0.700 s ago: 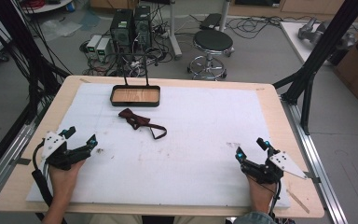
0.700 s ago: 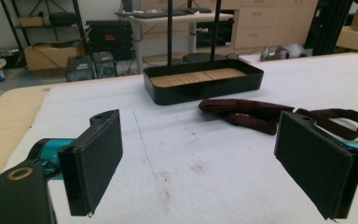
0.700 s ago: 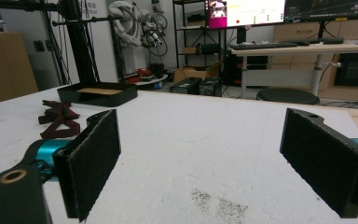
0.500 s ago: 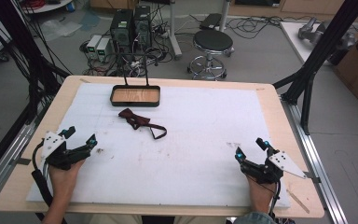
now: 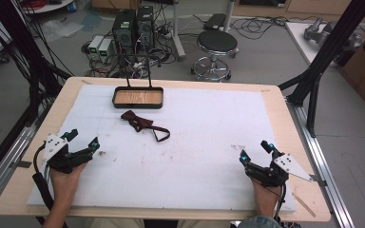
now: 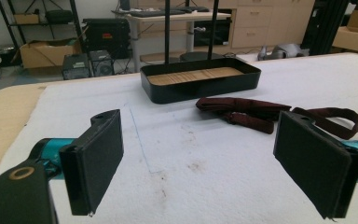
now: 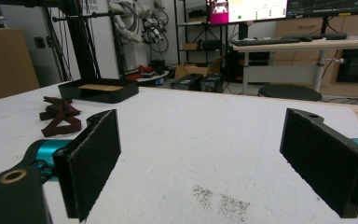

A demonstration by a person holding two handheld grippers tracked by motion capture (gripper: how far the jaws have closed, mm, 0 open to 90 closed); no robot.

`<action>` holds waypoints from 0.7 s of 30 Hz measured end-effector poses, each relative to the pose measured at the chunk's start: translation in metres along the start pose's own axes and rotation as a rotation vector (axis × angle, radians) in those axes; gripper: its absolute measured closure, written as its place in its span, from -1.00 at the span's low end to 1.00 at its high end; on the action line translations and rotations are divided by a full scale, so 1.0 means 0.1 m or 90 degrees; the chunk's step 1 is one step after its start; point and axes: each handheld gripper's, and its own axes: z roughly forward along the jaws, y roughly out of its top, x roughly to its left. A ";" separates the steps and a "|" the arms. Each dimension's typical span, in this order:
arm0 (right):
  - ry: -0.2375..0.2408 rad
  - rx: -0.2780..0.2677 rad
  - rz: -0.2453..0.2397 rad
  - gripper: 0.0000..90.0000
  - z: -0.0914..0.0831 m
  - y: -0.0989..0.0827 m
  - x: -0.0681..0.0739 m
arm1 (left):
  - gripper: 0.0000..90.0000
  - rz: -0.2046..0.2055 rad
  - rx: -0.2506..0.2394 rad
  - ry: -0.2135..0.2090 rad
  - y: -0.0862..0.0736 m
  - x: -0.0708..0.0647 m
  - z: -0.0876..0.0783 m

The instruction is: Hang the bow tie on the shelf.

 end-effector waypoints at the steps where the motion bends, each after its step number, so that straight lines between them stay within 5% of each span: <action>1: 0.000 0.000 0.000 -0.75 0.00 0.00 0.00 | -0.64 -0.002 0.000 -0.001 0.00 0.00 0.00; 16: 0.000 0.003 0.003 -0.75 0.00 0.00 0.00 | -0.61 -0.003 0.003 -0.017 0.02 -0.01 0.00; 21: -0.001 0.004 0.001 -0.75 0.00 0.00 -0.01 | -0.61 -0.031 0.007 -0.042 0.12 -0.01 0.05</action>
